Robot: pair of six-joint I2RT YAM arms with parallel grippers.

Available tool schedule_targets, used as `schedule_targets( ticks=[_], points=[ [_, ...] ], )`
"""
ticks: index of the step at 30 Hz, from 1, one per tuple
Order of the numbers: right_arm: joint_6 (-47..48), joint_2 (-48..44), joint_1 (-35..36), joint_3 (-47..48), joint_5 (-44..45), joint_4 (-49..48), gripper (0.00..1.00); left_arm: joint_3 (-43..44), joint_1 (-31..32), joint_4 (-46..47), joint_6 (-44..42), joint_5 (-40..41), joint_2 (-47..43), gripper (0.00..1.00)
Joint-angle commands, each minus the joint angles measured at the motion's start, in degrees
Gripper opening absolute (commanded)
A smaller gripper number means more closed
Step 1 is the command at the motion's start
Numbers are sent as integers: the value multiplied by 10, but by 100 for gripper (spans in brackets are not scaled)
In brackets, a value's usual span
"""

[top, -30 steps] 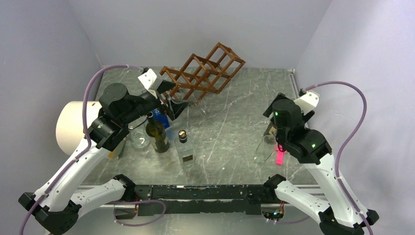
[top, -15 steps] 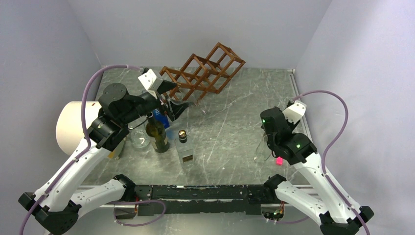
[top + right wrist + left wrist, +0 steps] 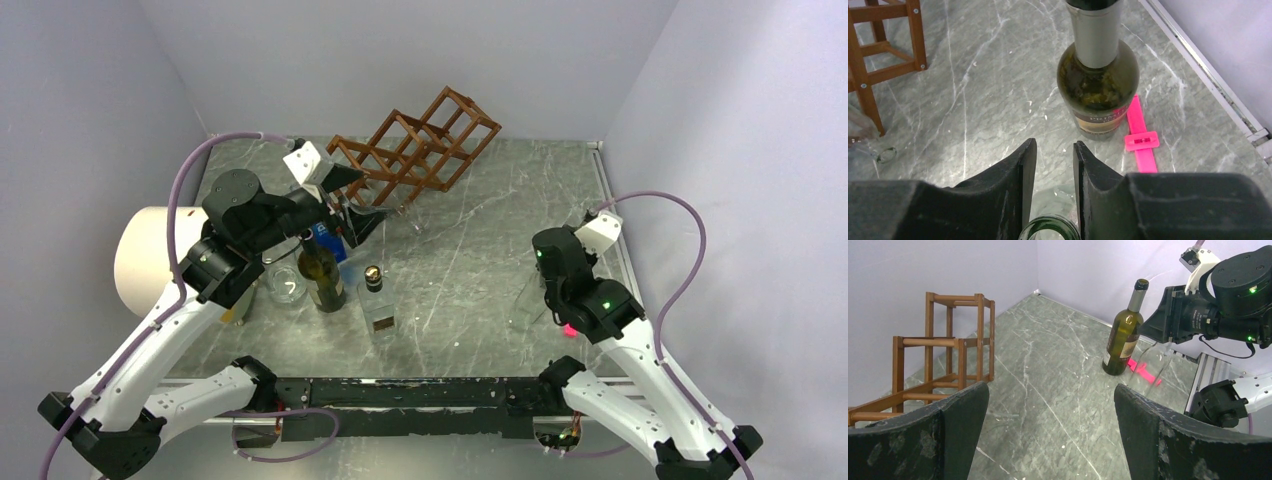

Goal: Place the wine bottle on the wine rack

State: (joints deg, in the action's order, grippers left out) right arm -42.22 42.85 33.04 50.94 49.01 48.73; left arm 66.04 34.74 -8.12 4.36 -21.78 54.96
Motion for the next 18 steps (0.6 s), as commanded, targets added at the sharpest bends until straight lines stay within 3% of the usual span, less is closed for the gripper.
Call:
schedule_targets(
  ticks=[1, 9, 18],
  points=[
    [41, -1, -3, 3, 1, -55, 3, 18, -3, 20, 7, -19, 2, 99],
    [202, 36, -2, 42, -110, -206, 0, 21, -2, 65, 24, -68, 16, 99],
    [240, 108, -2, 118, -243, -297, 0, 31, 14, 108, 53, -97, 73, 99]
  ],
)
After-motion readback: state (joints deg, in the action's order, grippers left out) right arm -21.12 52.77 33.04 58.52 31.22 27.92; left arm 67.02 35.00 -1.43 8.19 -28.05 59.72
